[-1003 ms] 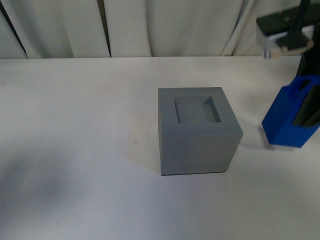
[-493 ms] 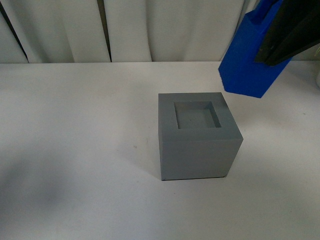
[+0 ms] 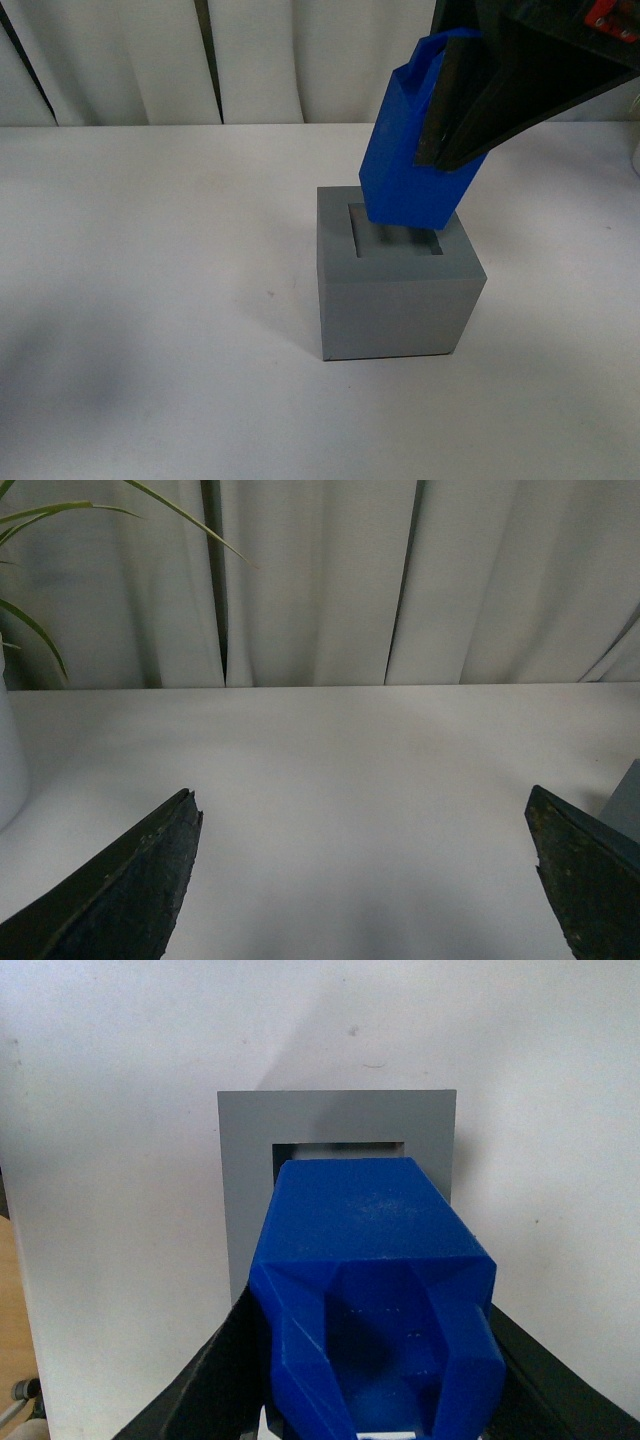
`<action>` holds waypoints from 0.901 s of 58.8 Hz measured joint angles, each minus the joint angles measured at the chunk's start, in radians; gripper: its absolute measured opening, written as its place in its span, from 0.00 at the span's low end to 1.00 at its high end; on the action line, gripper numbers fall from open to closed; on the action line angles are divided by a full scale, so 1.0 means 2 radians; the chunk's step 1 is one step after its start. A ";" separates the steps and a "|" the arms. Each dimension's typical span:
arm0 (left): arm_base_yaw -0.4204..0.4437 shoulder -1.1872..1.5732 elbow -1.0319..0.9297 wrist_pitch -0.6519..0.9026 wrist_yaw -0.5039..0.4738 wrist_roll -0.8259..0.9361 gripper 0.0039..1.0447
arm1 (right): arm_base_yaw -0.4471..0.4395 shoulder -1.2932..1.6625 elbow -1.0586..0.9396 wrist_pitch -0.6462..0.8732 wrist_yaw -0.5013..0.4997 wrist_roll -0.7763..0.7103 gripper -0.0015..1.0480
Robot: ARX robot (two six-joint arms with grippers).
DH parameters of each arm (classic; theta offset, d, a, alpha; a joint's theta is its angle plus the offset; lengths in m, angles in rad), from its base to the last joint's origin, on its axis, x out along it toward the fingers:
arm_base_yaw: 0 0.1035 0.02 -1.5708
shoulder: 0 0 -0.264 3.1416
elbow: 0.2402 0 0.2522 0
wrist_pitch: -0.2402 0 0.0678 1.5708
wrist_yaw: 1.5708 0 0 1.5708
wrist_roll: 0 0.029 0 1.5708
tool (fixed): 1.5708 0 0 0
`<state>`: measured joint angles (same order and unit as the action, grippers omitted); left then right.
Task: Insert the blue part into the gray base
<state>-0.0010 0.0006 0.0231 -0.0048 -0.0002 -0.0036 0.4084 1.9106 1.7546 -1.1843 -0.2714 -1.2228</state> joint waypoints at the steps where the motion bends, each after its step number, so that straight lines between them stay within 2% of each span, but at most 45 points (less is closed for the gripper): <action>1: 0.000 0.000 0.000 0.000 0.000 0.000 0.94 | 0.001 0.001 0.000 0.000 0.000 0.000 0.45; 53: 0.000 0.000 0.000 0.000 0.000 0.000 0.94 | 0.011 0.016 -0.001 0.008 0.007 0.002 0.45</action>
<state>-0.0010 0.0006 0.0231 -0.0044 -0.0002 -0.0036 0.4301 1.9423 1.7527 -1.1687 -0.2581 -1.2186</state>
